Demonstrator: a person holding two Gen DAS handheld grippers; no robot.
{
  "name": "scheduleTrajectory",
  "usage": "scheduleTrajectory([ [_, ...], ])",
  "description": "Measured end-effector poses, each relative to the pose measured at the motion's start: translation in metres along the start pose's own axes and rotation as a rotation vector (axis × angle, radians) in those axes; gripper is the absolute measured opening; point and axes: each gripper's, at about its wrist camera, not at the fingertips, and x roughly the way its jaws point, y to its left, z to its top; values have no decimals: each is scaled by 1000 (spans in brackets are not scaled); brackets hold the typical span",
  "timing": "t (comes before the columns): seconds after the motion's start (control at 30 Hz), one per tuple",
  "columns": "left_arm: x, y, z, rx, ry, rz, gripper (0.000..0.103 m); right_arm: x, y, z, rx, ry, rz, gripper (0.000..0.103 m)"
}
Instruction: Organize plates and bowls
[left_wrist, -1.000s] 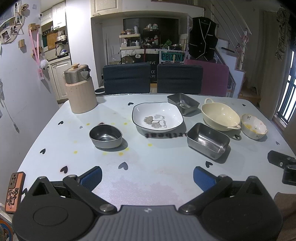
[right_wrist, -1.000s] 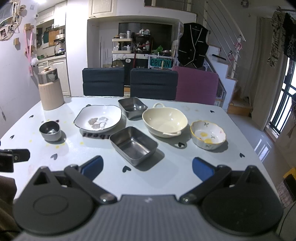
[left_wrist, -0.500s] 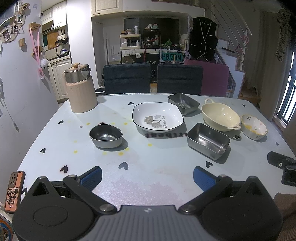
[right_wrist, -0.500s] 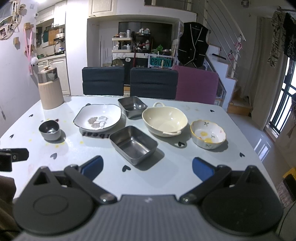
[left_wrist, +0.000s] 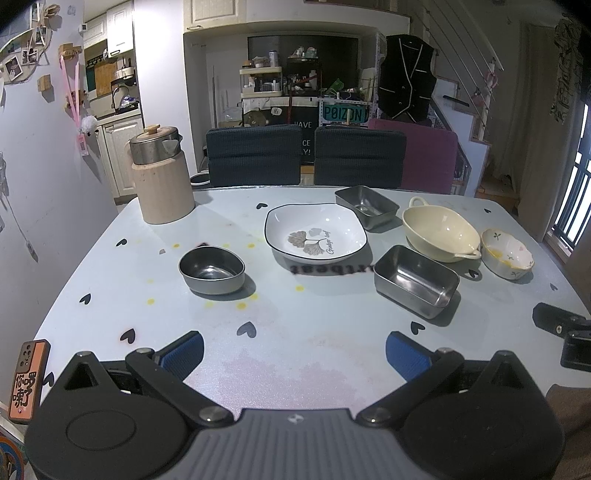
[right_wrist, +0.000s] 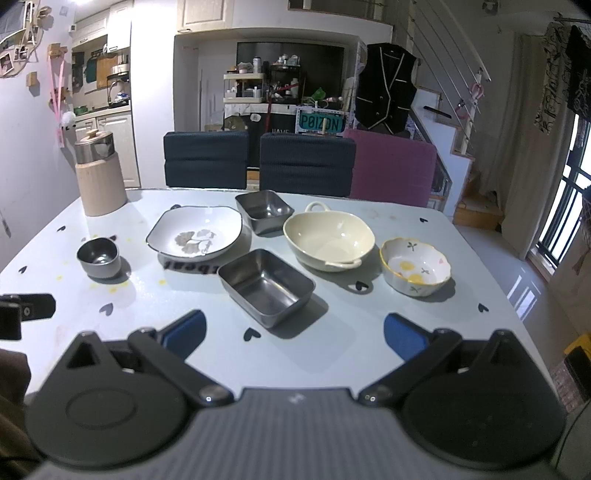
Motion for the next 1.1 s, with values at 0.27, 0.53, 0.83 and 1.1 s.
scheduleTrajectory([
  [0.27, -1, -2, 1, -1, -1, -1, 103, -3, 1, -2, -2, 0, 0, 103],
  [0.53, -1, -1, 1, -2, -1, -2, 103, -2, 2, -1, -3, 1, -1, 103],
  [0.83, -1, 0, 1, -3, -2, -3, 103, 2, 0, -2, 0, 2, -2, 103],
  [1.1, -6, 2, 5, -12, -4, 0, 103, 1, -2, -2, 5, -1, -4, 103],
])
